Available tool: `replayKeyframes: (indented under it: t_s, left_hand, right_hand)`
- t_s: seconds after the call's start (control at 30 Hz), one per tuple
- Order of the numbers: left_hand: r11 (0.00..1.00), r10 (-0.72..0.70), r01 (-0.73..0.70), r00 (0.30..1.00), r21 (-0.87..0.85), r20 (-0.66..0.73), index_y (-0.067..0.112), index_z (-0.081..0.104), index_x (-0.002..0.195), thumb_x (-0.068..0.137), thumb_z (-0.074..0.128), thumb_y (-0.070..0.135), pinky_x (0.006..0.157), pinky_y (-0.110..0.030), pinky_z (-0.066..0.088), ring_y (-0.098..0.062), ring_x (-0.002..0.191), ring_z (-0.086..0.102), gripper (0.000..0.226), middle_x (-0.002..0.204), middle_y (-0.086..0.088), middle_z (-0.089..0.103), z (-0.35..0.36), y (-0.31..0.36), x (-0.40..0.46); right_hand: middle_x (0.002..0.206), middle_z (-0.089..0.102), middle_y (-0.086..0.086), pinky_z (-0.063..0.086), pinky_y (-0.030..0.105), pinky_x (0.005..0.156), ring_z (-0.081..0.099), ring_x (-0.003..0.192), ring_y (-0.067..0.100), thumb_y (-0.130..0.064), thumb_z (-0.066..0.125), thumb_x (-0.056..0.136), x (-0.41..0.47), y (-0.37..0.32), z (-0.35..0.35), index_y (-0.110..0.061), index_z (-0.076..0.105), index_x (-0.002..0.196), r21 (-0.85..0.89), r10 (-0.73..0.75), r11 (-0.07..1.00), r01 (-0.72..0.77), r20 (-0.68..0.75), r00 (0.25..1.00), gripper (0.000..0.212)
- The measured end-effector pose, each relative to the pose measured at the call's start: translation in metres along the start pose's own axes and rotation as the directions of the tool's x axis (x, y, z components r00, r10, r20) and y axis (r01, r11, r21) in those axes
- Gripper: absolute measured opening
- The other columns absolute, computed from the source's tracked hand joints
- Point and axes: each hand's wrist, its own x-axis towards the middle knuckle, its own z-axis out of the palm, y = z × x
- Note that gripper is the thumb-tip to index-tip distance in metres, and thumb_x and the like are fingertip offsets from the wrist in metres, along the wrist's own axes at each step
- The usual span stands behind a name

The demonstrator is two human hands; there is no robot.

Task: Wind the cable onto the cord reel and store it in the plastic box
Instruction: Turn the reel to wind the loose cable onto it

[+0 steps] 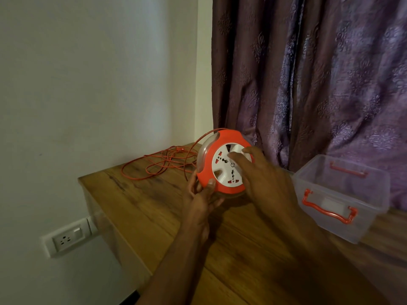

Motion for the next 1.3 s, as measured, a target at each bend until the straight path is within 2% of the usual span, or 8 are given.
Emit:
replayKeyframes:
  t_s: [0.13,0.3,0.43,0.57,0.73,1.0,1.13,1.3]
  left_hand:
    - [1.000,-0.007,0.007,1.000,-0.005,0.003,0.038,0.052,0.130,0.071,0.074,0.033,0.069,-0.034,0.061,-0.019,0.098,0.073,0.063,0.110,0.008,0.075,0.000,0.001,-0.001]
    - [1.000,-0.015,0.015,1.000,0.004,0.001,0.040,0.054,0.125,0.085,0.070,0.023,0.070,-0.034,0.061,-0.020,0.099,0.073,0.046,0.112,0.008,0.073,0.001,0.002,-0.002]
    - [1.000,-0.020,0.019,1.000,0.024,0.023,0.045,0.057,0.113,0.088,0.068,0.021,0.069,-0.033,0.061,-0.018,0.096,0.074,0.036,0.103,0.014,0.076,0.001,0.001,-0.001]
    - [1.000,-0.004,0.003,0.999,0.031,0.040,0.041,0.057,0.119,0.087,0.068,0.022,0.069,-0.033,0.061,-0.017,0.096,0.074,0.039,0.105,0.012,0.076,0.000,0.001,-0.001]
    - [0.999,0.000,-0.001,0.999,0.032,0.043,0.033,0.054,0.132,0.077,0.073,0.028,0.075,-0.037,0.062,-0.019,0.099,0.073,0.059,0.111,0.008,0.075,0.000,0.001,-0.002]
    - [0.999,0.009,-0.010,0.999,0.037,0.040,0.028,0.051,0.138,0.084,0.072,0.022,0.073,-0.036,0.061,-0.023,0.103,0.072,0.058,0.115,0.002,0.074,-0.001,-0.004,0.001]
    - [0.999,0.011,-0.013,0.999,0.042,0.046,0.030,0.053,0.136,0.082,0.074,0.025,0.074,-0.036,0.061,-0.021,0.101,0.072,0.058,0.113,0.005,0.074,-0.003,-0.005,0.002]
    - [0.998,0.019,-0.024,0.997,0.058,0.072,0.041,0.060,0.120,0.073,0.077,0.034,0.077,-0.039,0.061,-0.021,0.103,0.072,0.050,0.114,0.007,0.074,-0.002,-0.006,0.001]
  right_hand:
    - [0.152,0.022,0.005,0.051,0.040,0.086,0.047,0.123,0.033,-0.022,0.061,0.087,-0.003,0.003,0.003,-0.034,0.036,0.137,0.000,-0.099,0.995,0.100,0.104,0.990,0.058]
    - [0.155,0.015,-0.001,0.051,0.045,0.090,0.038,0.130,0.030,-0.017,0.062,0.084,-0.004,0.000,0.001,-0.043,0.037,0.130,0.025,-0.161,0.987,0.159,0.119,0.980,0.057]
    - [0.156,0.009,-0.002,0.052,0.045,0.085,0.038,0.130,0.032,-0.021,0.061,0.085,-0.003,-0.002,-0.002,-0.046,0.038,0.126,-0.010,-0.178,0.983,0.182,0.143,0.973,0.053]
    - [0.158,0.002,-0.004,0.046,0.045,0.094,0.034,0.134,0.029,-0.037,0.054,0.091,-0.005,0.000,0.002,-0.049,0.031,0.130,-0.011,-0.143,0.989,0.148,0.182,0.973,0.047]
    - [0.157,0.007,-0.003,0.044,0.045,0.097,0.035,0.134,0.031,-0.035,0.053,0.091,-0.006,-0.001,0.001,-0.048,0.035,0.132,-0.007,-0.094,0.995,0.097,0.177,0.980,0.047]
    - [0.153,0.015,0.000,0.047,0.042,0.098,0.041,0.129,0.030,-0.040,0.045,0.094,-0.006,-0.003,0.002,-0.049,0.030,0.136,0.043,0.012,0.999,-0.020,0.162,0.987,0.045]
    - [0.147,0.025,0.004,0.053,0.042,0.088,0.050,0.119,0.029,-0.037,0.045,0.096,-0.005,-0.004,0.005,-0.048,0.030,0.137,0.037,0.055,0.998,-0.059,0.105,0.993,0.046]
    - [0.135,0.039,0.003,0.051,0.037,0.080,0.055,0.109,0.025,-0.049,0.043,0.093,-0.007,-0.009,0.011,-0.050,0.025,0.138,0.043,0.135,0.990,-0.136,0.025,0.991,0.049]
